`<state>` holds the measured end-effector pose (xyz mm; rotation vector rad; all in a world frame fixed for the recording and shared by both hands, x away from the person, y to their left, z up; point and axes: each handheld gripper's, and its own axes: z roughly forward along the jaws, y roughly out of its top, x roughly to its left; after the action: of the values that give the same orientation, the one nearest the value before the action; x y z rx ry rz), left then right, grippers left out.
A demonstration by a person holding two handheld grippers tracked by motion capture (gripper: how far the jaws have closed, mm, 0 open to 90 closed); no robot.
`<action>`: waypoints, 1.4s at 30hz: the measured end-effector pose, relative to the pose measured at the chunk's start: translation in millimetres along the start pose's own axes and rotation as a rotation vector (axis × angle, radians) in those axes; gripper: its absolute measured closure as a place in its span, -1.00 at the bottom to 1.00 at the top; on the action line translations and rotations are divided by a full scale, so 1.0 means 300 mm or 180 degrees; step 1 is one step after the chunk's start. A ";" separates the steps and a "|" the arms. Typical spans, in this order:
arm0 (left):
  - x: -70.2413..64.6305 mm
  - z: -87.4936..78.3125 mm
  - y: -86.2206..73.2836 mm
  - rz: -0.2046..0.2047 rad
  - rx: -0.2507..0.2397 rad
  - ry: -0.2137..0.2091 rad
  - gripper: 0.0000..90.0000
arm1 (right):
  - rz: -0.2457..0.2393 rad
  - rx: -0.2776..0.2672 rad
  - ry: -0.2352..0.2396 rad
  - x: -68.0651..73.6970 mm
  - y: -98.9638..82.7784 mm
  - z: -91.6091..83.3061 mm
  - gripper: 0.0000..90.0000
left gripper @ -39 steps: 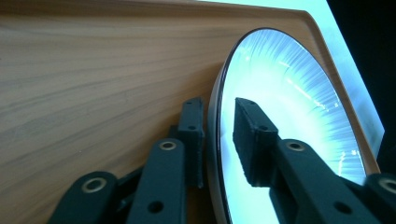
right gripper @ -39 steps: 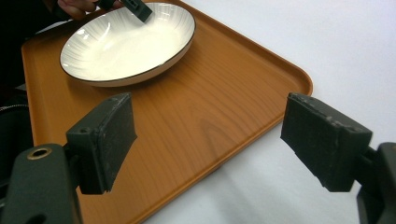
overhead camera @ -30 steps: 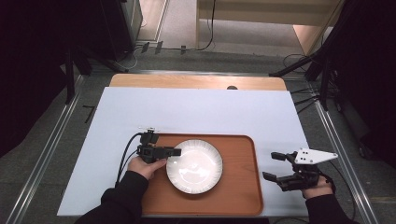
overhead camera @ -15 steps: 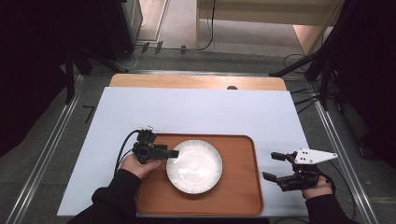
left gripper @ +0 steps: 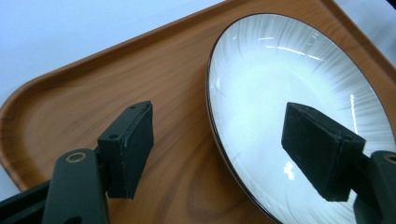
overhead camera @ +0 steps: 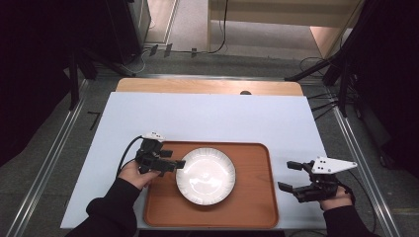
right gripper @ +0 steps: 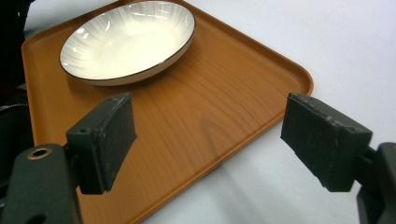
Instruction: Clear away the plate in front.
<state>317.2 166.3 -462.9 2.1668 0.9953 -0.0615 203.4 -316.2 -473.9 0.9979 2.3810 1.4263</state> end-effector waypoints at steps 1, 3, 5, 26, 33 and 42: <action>-0.001 -0.005 -0.001 0.0010 0.0000 0.0014 -0.44 | 0.0000 0.0008 0.0006 0.001 0.000 0.000 -0.59; 0.000 -0.012 -0.006 0.0089 0.0037 0.0024 -0.46 | 0.0000 0.0006 0.0005 0.001 0.000 0.000 -0.59; -0.004 -0.017 -0.012 0.0194 0.0034 0.0099 -0.48 | 0.0000 0.0004 0.0002 0.001 0.000 0.000 -0.59; 0.070 -0.127 -0.062 0.0381 -0.0146 0.0219 -0.53 | 0.0011 0.0007 -0.0004 -0.001 0.000 -0.003 -0.59; 0.102 -0.168 -0.089 0.0456 -0.0245 0.0291 -0.53 | 0.0016 -0.0003 -0.0006 -0.002 -0.001 -0.001 -0.59; 0.143 -0.220 -0.132 0.0508 -0.0372 0.0266 -0.53 | 0.0042 -0.0017 0.0005 -0.001 0.000 -0.002 -0.59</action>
<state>304.2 252.9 -452.9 2.1476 0.8469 0.1601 203.2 -316.8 -473.7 1.0134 2.3748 1.4377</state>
